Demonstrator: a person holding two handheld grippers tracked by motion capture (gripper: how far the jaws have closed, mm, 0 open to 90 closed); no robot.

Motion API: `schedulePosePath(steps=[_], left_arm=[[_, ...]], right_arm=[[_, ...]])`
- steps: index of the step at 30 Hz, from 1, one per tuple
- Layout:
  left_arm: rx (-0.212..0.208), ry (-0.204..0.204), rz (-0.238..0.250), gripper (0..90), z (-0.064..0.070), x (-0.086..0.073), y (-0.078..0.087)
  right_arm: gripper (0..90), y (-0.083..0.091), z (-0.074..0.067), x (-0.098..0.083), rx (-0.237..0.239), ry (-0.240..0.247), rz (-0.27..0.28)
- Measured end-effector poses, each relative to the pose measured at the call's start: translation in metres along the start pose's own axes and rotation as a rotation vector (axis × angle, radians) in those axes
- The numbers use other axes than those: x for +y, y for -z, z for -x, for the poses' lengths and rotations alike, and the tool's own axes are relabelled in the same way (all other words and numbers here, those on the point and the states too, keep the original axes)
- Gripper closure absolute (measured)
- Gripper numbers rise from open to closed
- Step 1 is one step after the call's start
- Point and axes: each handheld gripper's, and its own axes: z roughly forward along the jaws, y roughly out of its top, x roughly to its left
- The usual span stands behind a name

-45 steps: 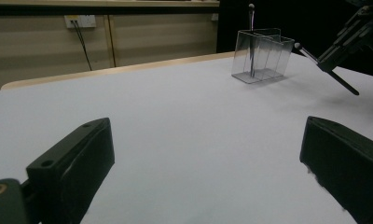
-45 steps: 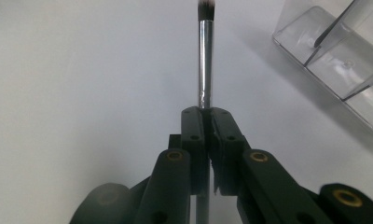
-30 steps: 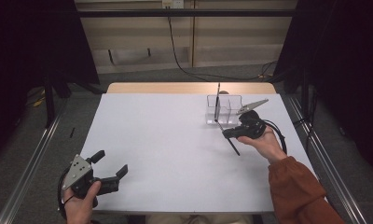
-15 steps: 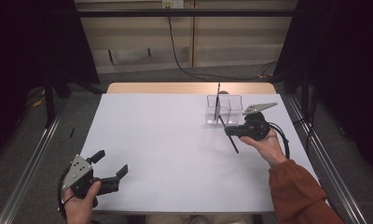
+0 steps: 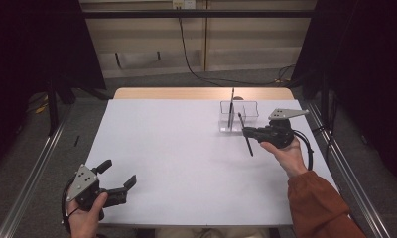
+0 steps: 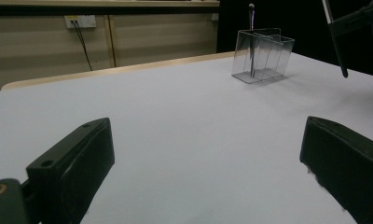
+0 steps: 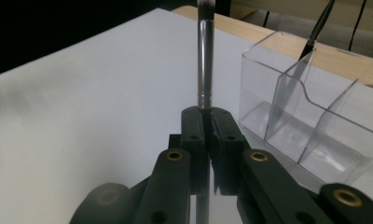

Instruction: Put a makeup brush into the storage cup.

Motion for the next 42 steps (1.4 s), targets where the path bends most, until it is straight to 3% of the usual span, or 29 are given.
schedulePosePath(steps=[13,24,38,42], left_arm=[[-0.001,-0.002,-0.001,2.9,0.000,0.000,0.000],[-0.004,0.003,-0.002,2.9,0.000,0.000,-0.001],[-0.006,0.006,-0.003,2.8,0.000,0.000,-0.001],[-0.007,0.006,-0.003,2.8,0.000,-0.001,-0.001]], right_arm=[[85.1,0.011,0.002,-0.001,0.013,-0.039,0.108],[85.1,0.015,0.002,0.006,0.019,-0.043,0.146],[85.1,0.013,0.004,0.025,0.017,-0.021,0.183],[85.1,0.011,0.003,0.034,0.020,0.004,0.188]])
